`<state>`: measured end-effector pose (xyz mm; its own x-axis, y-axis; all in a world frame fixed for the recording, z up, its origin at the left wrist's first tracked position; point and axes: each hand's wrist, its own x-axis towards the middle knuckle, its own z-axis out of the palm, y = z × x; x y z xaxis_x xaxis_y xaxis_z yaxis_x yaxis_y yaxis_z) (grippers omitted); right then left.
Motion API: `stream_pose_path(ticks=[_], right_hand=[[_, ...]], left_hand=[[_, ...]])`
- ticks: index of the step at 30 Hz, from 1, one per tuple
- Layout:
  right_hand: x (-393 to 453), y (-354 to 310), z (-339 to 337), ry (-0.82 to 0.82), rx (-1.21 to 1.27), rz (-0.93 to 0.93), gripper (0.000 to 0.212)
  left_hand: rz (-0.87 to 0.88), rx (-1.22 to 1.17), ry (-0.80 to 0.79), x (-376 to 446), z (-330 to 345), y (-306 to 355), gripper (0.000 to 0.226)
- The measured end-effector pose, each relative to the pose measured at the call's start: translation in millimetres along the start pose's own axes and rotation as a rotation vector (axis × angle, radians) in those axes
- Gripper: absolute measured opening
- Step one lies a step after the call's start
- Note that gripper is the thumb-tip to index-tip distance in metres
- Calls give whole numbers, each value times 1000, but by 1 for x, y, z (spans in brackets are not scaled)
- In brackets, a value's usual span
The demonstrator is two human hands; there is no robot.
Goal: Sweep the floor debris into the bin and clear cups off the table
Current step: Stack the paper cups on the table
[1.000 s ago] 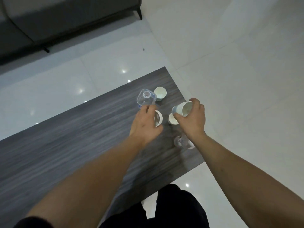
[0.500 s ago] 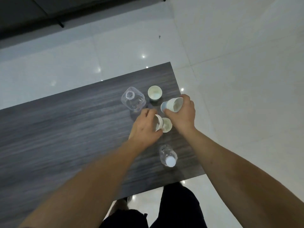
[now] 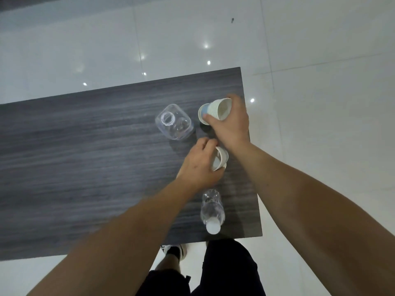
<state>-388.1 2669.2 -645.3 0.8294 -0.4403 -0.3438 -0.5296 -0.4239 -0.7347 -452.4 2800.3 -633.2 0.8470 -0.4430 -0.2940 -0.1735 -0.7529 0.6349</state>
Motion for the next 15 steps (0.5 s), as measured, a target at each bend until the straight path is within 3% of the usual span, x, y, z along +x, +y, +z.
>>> stream_pose_path(ticks=[10,15], right_hand=[[13,17,29,-3,-163,-62,70],[3,35,33,-85,-274,-79,76]], left_hand=[[-86,113,-95,-4,17,-36,64],[-104,159,-191,-3,30,-48,59]])
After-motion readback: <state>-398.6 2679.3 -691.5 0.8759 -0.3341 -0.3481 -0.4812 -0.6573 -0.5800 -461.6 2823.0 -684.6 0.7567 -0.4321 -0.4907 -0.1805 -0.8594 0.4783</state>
